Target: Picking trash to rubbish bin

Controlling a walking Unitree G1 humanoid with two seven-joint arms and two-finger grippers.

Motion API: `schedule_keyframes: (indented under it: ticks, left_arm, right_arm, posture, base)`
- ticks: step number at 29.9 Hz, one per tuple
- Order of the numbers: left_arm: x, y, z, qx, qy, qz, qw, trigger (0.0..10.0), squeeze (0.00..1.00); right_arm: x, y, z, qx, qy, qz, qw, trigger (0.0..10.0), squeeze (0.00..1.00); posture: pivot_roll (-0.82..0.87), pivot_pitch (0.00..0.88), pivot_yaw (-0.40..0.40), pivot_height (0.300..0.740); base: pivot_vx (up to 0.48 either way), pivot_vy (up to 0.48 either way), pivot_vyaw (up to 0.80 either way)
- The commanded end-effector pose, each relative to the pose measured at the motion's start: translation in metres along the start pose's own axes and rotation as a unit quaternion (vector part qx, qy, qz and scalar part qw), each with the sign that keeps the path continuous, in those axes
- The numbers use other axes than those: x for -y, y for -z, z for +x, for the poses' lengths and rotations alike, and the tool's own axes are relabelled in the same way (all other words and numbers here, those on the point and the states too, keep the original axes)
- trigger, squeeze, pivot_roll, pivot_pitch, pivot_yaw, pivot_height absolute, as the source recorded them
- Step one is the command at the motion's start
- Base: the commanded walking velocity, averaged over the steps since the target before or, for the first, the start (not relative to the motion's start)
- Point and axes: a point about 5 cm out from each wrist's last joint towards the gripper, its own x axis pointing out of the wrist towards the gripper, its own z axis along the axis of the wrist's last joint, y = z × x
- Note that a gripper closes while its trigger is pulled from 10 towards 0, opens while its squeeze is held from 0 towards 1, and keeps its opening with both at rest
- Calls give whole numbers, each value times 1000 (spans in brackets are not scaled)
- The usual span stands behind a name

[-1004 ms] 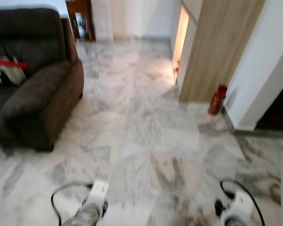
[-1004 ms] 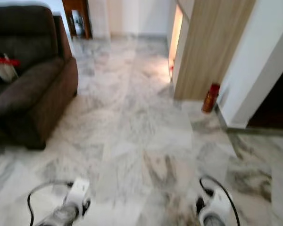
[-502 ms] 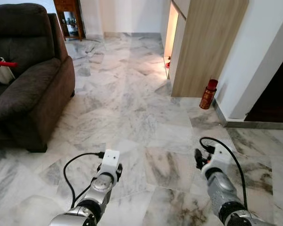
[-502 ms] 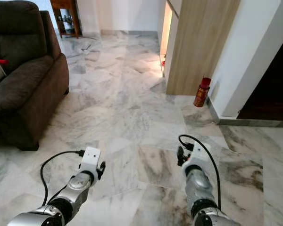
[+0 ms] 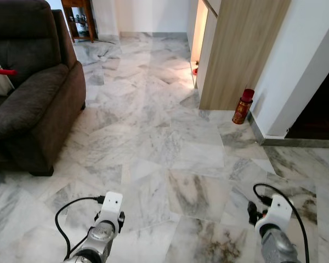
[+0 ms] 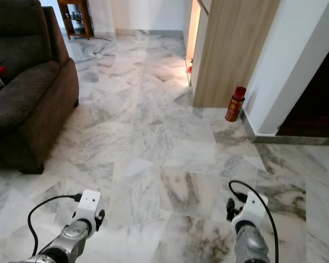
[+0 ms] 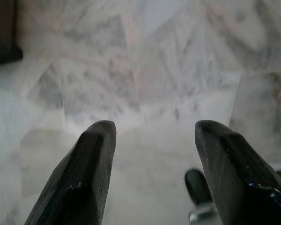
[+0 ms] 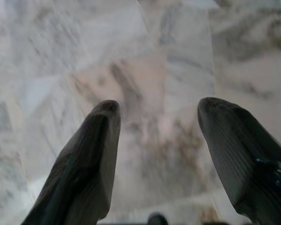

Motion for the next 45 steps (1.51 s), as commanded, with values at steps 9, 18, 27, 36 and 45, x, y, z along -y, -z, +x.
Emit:
schedule_keyframes:
  ticks: [9, 18, 27, 36, 45]
  left_arm:
    - [-8, 43, -11, -72, -8, 8, 997, 10000, 0]
    - [-4, 44, -11, -74, 8, 17, 997, 10000, 0]
    - [-5, 49, -13, -80, 8, 21, 997, 10000, 0]
    - [-7, 50, -13, -82, 5, 22, 996, 10000, 0]
    - [-9, 48, -13, -80, 5, 28, 996, 10000, 0]
  right_arm:
    - [19, 50, -20, -79, 41, 10, 996, 10000, 0]
    - [22, 52, -22, -88, 44, 12, 995, 10000, 0]
    - [19, 53, -21, -86, 38, 18, 995, 10000, 0]
    - [20, 57, -24, -92, 39, 21, 995, 10000, 0]
    - [19, 59, -24, -93, 40, 30, 994, 10000, 0]
  posture:
    - [8, 0, -17, 740]
    - [8, 0, -16, 740]
    - [11, 0, -16, 740]
    - [12, 0, -12, 740]
    - [10, 0, -4, 740]
  base:
    - [321, 0, 656]
    - [103, 0, 128]
    - [0, 0, 51]
    - [0, 0, 800]
    - [0, 0, 800]
